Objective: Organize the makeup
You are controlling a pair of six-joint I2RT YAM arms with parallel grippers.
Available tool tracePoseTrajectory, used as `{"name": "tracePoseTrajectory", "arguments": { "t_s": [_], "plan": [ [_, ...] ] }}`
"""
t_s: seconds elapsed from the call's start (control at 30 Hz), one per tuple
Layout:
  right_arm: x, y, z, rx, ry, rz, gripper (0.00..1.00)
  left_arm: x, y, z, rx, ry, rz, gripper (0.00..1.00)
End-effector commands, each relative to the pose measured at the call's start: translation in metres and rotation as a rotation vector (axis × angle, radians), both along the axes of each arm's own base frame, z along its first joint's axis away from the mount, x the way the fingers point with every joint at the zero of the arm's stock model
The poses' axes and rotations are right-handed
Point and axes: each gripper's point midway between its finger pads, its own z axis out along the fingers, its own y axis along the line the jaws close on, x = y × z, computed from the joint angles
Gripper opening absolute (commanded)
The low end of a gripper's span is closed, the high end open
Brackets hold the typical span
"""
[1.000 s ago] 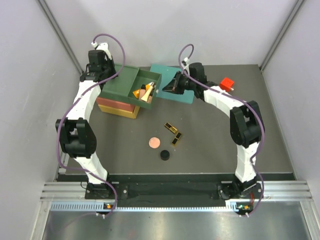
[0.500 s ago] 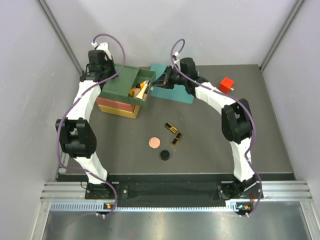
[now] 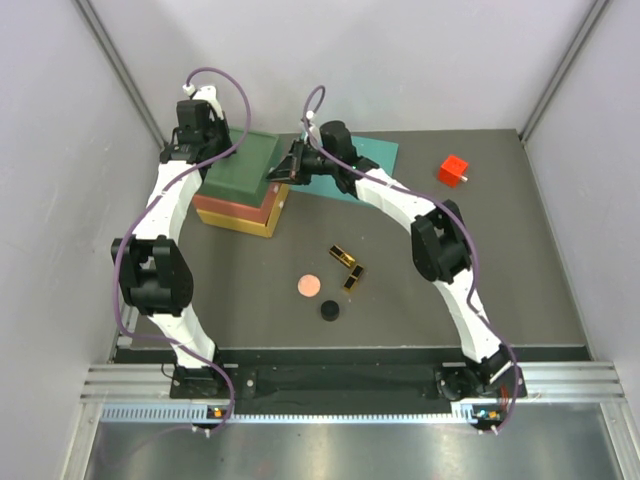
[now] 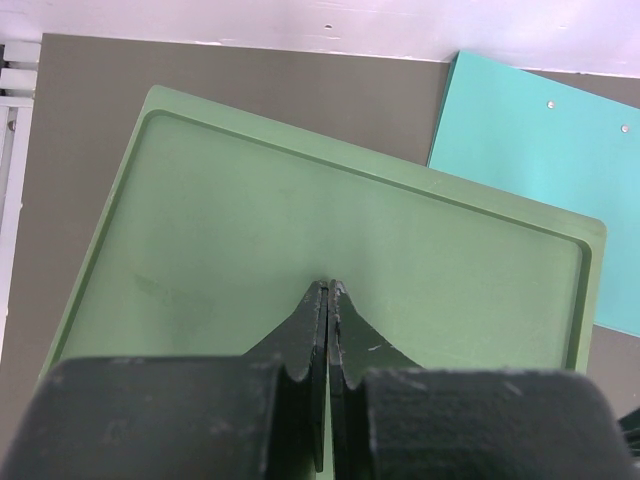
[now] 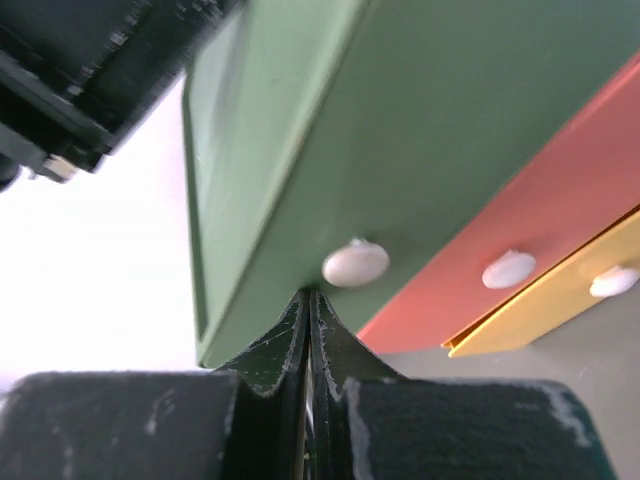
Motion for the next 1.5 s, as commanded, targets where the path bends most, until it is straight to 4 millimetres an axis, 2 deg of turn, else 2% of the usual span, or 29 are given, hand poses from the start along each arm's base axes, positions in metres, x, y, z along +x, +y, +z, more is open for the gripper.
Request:
{"name": "tracePoseTrajectory", "arguments": {
  "t_s": [0.0, 0.07, 0.13, 0.17, 0.2, 0.37, 0.5, 0.57, 0.6, 0.67, 0.7, 0.77, 0.8, 0.9, 0.93, 0.97, 1.03, 1.13, 1.3, 1.47],
  "plan": [
    [-0.006, 0.014, 0.028, 0.059, -0.045, 0.033, 0.00, -0.076, 0.006, -0.130, 0.039, 0.508, 0.001, 0.00],
    [-0.005, 0.011, 0.032, 0.051, -0.075, 0.022, 0.00, -0.075, 0.006, -0.129, 0.038, 0.505, -0.001, 0.00],
    [-0.002, -0.001, 0.041, 0.036, -0.115, -0.020, 0.00, -0.075, 0.006, -0.128, 0.039, 0.502, 0.001, 0.00],
    [-0.002, -0.008, 0.056, 0.040, -0.144, -0.046, 0.00, -0.075, 0.006, -0.128, 0.038, 0.503, 0.002, 0.00],
    [0.001, -0.016, 0.046, 0.013, -0.143, -0.064, 0.00, -0.074, 0.006, -0.127, 0.038, 0.500, 0.002, 0.00],
    [0.008, -0.061, 0.050, -0.065, -0.195, -0.187, 0.00, -0.072, 0.006, -0.123, 0.037, 0.490, 0.001, 0.00],
    [0.016, -0.108, 0.036, -0.214, -0.238, -0.280, 0.01, -0.067, 0.008, -0.114, 0.045, 0.467, 0.009, 0.00],
    [0.013, -0.131, 0.025, -0.315, -0.226, -0.318, 0.07, -0.063, 0.006, -0.107, 0.040, 0.447, 0.001, 0.00],
    [0.015, -0.143, 0.020, -0.374, -0.259, -0.325, 0.14, -0.059, 0.005, -0.098, 0.034, 0.424, -0.004, 0.00],
    [0.008, -0.165, 0.011, -0.483, -0.261, -0.360, 0.21, -0.054, -0.004, -0.085, 0.005, 0.386, -0.041, 0.00],
    [0.005, -0.175, 0.007, -0.536, -0.286, -0.358, 0.30, -0.049, -0.008, -0.075, -0.009, 0.354, -0.060, 0.03],
    [-0.001, -0.196, 0.002, -0.616, -0.301, -0.397, 0.39, -0.043, -0.021, -0.053, -0.050, 0.283, -0.124, 0.08],
    [-0.006, -0.206, -0.005, -0.666, -0.302, -0.393, 0.48, -0.041, -0.026, -0.042, -0.059, 0.251, -0.142, 0.13],
    [-0.015, -0.233, -0.016, -0.750, -0.289, -0.432, 0.60, -0.037, -0.042, -0.009, -0.067, 0.145, -0.205, 0.26],
    [-0.020, -0.237, -0.019, -0.757, -0.278, -0.430, 0.61, -0.037, -0.046, 0.000, -0.062, 0.120, -0.217, 0.39],
    [-0.023, -0.249, -0.023, -0.792, -0.272, -0.465, 0.64, -0.039, -0.053, 0.011, -0.056, 0.090, -0.244, 0.44],
    [-0.026, -0.260, -0.026, -0.802, -0.255, -0.488, 0.70, -0.040, -0.062, 0.027, -0.051, 0.042, -0.271, 0.61],
    [-0.032, -0.276, -0.028, -0.818, -0.235, -0.530, 0.77, -0.043, -0.082, 0.038, -0.067, 0.023, -0.335, 0.76],
    [-0.034, -0.301, -0.033, -0.829, -0.192, -0.580, 0.89, -0.053, -0.120, 0.038, -0.060, 0.020, -0.432, 0.84],
    [-0.038, -0.310, -0.035, -0.838, -0.179, -0.584, 0.93, -0.064, -0.150, 0.041, -0.042, 0.009, -0.521, 0.93]
  ]
}}
